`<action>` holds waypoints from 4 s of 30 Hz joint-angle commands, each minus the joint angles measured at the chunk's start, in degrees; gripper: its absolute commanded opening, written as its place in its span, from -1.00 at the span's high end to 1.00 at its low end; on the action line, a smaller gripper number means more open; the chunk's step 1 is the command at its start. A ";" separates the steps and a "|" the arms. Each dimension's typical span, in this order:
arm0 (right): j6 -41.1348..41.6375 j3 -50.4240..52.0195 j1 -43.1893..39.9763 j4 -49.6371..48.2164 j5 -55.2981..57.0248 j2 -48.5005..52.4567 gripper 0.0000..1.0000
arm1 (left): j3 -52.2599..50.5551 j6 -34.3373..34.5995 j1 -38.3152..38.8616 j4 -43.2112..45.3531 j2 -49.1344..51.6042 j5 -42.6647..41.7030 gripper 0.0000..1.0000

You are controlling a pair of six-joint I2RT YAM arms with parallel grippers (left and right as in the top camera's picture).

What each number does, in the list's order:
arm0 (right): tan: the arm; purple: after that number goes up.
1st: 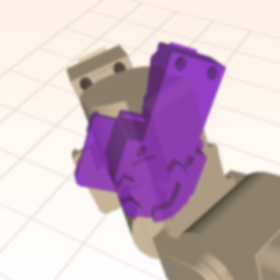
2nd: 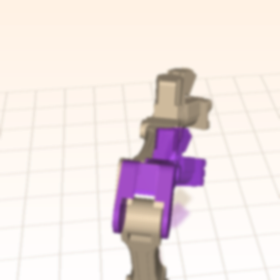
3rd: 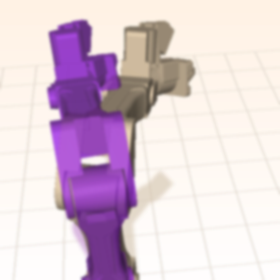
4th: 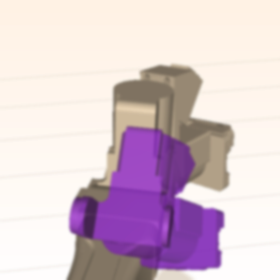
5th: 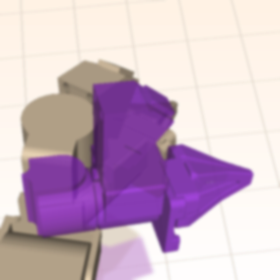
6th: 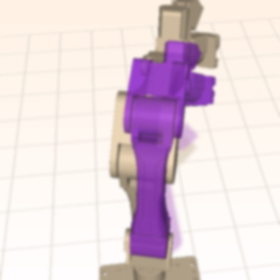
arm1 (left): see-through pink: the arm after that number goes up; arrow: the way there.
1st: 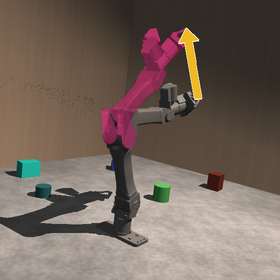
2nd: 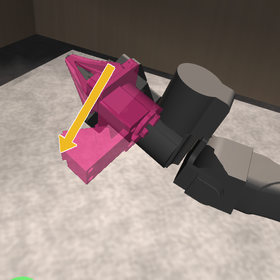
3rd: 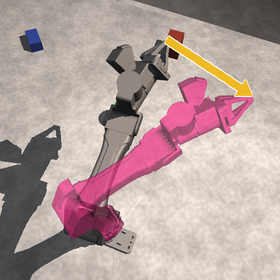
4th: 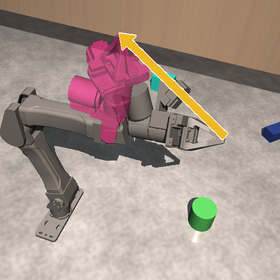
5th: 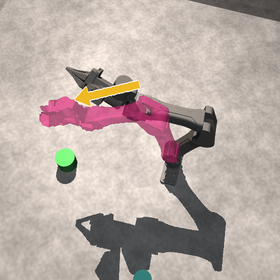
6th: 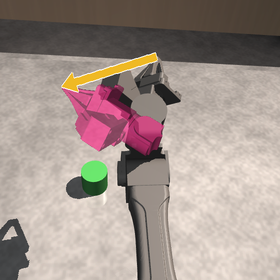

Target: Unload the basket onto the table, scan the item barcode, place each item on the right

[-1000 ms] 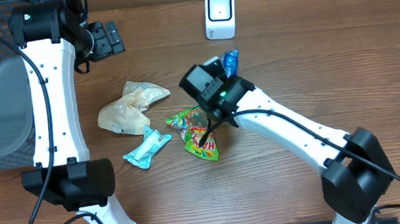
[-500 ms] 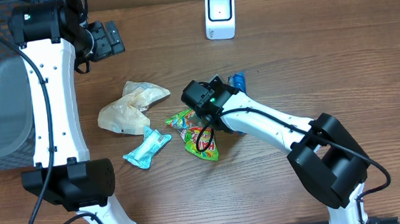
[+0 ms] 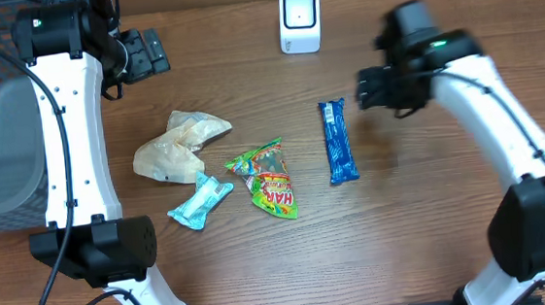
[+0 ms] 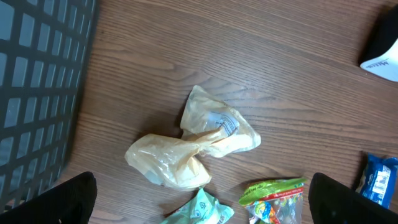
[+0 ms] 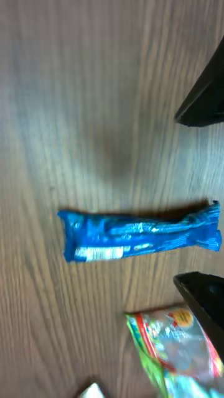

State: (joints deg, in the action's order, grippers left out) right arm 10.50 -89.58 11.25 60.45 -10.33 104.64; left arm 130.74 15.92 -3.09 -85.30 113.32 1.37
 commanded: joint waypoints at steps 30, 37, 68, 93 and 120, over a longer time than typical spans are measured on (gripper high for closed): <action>-6.23 34.56 -5.31 -40.50 -33.24 2.16 -0.28 | -0.52 -0.50 0.11 0.09 -0.17 0.52 -1.00; -2.56 34.58 -1.75 -45.53 -30.18 4.63 0.02 | -0.52 -0.50 0.11 0.09 -0.17 0.52 -0.99; 10.29 14.25 28.89 -2.89 66.36 6.54 0.84 | -0.52 -0.50 0.13 0.09 -0.17 0.52 -1.00; 11.37 -3.17 22.14 8.24 25.66 1.99 -0.26 | -0.52 -0.50 0.11 0.09 -0.17 0.52 -1.00; -7.85 19.50 12.20 -13.42 33.07 3.21 0.10 | -0.52 -0.50 0.11 0.09 -0.17 0.52 -1.00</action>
State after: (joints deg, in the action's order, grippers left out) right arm 5.63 -71.07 23.40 48.93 21.15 107.59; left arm 130.74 15.92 -3.09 -85.30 113.32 1.37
